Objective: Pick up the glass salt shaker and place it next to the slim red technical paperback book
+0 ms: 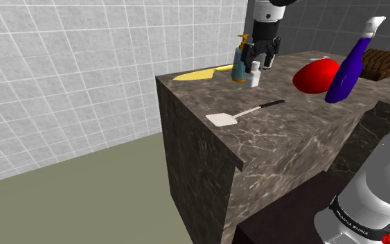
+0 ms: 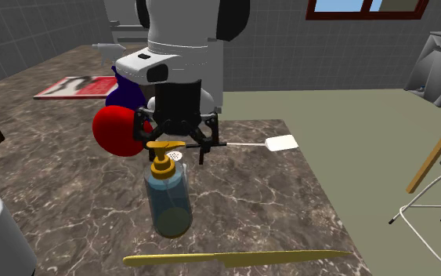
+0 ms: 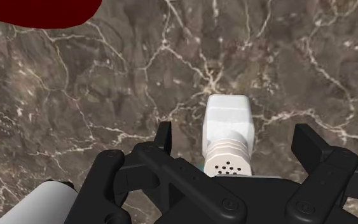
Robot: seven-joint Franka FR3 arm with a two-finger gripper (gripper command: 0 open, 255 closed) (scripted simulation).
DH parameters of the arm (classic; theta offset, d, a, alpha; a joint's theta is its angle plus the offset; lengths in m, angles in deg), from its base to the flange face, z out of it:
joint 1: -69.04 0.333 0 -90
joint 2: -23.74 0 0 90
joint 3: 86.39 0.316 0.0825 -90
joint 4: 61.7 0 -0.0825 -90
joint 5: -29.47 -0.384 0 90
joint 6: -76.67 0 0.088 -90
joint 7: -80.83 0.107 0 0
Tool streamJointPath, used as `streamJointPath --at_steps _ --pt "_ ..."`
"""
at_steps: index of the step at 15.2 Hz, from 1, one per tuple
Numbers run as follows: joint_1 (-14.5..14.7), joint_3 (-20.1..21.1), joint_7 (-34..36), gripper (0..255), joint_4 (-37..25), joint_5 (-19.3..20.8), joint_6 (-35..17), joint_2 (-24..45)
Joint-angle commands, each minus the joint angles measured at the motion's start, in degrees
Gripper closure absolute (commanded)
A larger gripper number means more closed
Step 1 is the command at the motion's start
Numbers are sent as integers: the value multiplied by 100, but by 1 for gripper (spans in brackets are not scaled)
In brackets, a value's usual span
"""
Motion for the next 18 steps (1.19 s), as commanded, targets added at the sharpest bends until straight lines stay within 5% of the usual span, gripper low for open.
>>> streamJointPath --at_steps 1,9,10,18 --pt "-6 -15 8 0 207 10 -209 -2" --pt "-6 -15 8 0 206 10 -208 -1" --pt "-6 -15 8 255 206 10 -208 -1" --pt "-6 -15 8 255 206 10 -206 -3"
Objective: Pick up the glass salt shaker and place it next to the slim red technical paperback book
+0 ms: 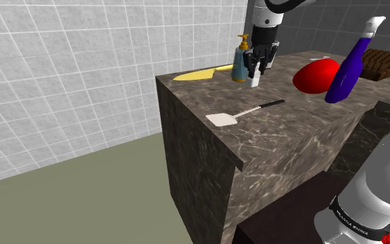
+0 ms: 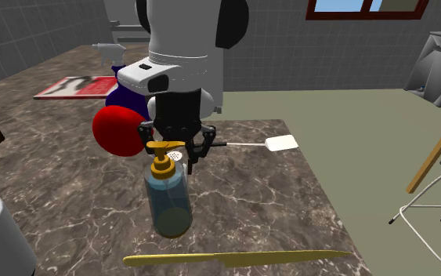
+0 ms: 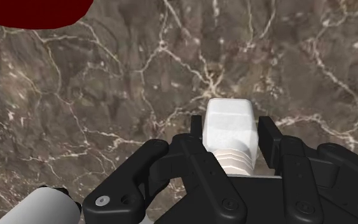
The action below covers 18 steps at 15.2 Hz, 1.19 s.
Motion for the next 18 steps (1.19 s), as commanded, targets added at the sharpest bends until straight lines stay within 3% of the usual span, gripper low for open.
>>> streamJointPath --at_steps 1,18 --pt "-2 -2 0 255 4 2 -3 4" --pt "-5 25 -138 255 -1560 -24 1288 269"
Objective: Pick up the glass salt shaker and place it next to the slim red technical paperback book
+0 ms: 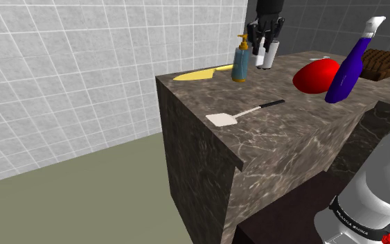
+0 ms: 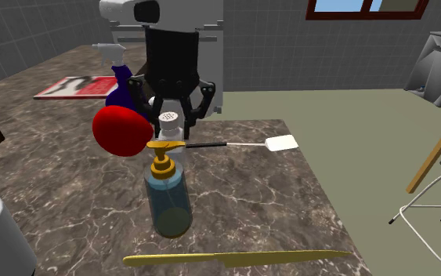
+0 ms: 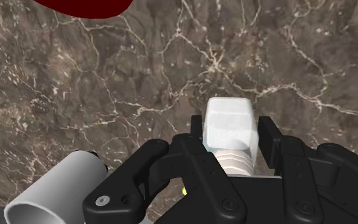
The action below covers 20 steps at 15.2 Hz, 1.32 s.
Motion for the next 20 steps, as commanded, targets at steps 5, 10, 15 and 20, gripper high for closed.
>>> streamJointPath --at_steps 5,10,15,20 --pt "-7 4 -60 255 -646 2 470 174" --pt "-10 14 -102 255 -1233 5 871 358" --pt "-13 24 -139 255 -1777 12 1226 545" --pt "-133 -254 -547 255 -940 96 1257 -374"
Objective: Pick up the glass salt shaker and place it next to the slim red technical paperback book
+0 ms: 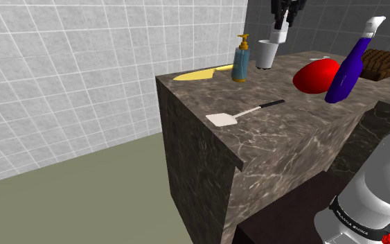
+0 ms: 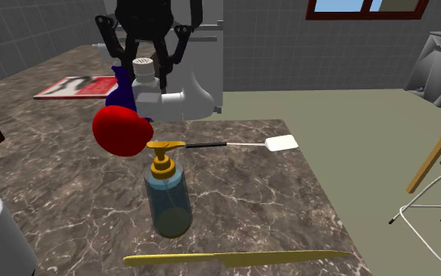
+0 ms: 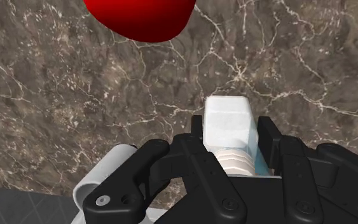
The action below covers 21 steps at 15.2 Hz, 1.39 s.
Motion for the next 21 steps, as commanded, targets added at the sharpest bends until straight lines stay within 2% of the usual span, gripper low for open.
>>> streamJointPath --at_steps 1,11,21 --pt "-45 -111 -166 255 276 47 53 -347" --pt "-283 -752 -1078 255 1246 506 450 -1858" --pt "-526 -1494 -2162 255 1523 1255 1035 -2971"
